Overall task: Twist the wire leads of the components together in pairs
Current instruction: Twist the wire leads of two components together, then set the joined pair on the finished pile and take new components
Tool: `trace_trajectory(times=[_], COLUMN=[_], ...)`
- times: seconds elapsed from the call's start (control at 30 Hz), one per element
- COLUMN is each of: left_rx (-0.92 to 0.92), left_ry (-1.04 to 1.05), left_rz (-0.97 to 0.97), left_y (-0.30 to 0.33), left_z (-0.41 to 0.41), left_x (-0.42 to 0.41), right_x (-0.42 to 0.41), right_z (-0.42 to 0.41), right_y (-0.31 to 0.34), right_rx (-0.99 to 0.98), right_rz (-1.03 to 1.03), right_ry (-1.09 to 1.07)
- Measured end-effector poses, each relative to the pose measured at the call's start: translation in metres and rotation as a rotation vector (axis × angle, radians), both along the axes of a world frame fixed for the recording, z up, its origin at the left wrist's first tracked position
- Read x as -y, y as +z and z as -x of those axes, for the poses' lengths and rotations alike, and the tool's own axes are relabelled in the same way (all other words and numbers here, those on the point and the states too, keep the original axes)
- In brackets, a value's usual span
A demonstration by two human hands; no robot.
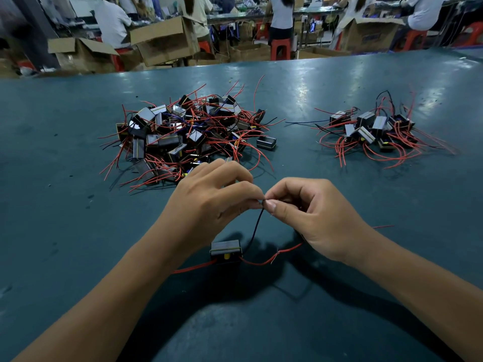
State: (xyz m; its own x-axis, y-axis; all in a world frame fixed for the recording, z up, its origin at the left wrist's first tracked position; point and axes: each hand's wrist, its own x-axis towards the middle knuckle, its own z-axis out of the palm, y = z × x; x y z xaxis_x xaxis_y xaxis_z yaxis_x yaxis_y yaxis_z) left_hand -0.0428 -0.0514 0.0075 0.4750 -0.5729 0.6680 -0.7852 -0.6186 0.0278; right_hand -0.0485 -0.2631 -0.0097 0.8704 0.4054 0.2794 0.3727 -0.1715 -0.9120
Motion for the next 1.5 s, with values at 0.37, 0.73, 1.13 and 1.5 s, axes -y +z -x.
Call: trace_trajectory(times=[0.37,0.73,1.13,1.5], left_rx=[-0.067,-0.984,-0.930,-1.048], left_ry=[-0.004,-0.049,0.080,0.440], left_rz=[0.094,0.507,0.234,-0.176], left_y=[-0.003,-0.012,0.014,0.002], left_z=[0.002,0.005,0.002,-0.005], left_x=[0.004,0.013,-0.025,-0.034], right_x=[0.000,0.017,0.054,0.025], right_z=[0.001,-0.007,-0.019,-0.009], right_y=[0.000,0.012,0.026,0.012], right_rx=[0.026,0.066,0.029,0.183], right_rz=[-0.012,0.157,0.549,0.743], right_ry=[-0.033,-0.111,0.189,-0.215])
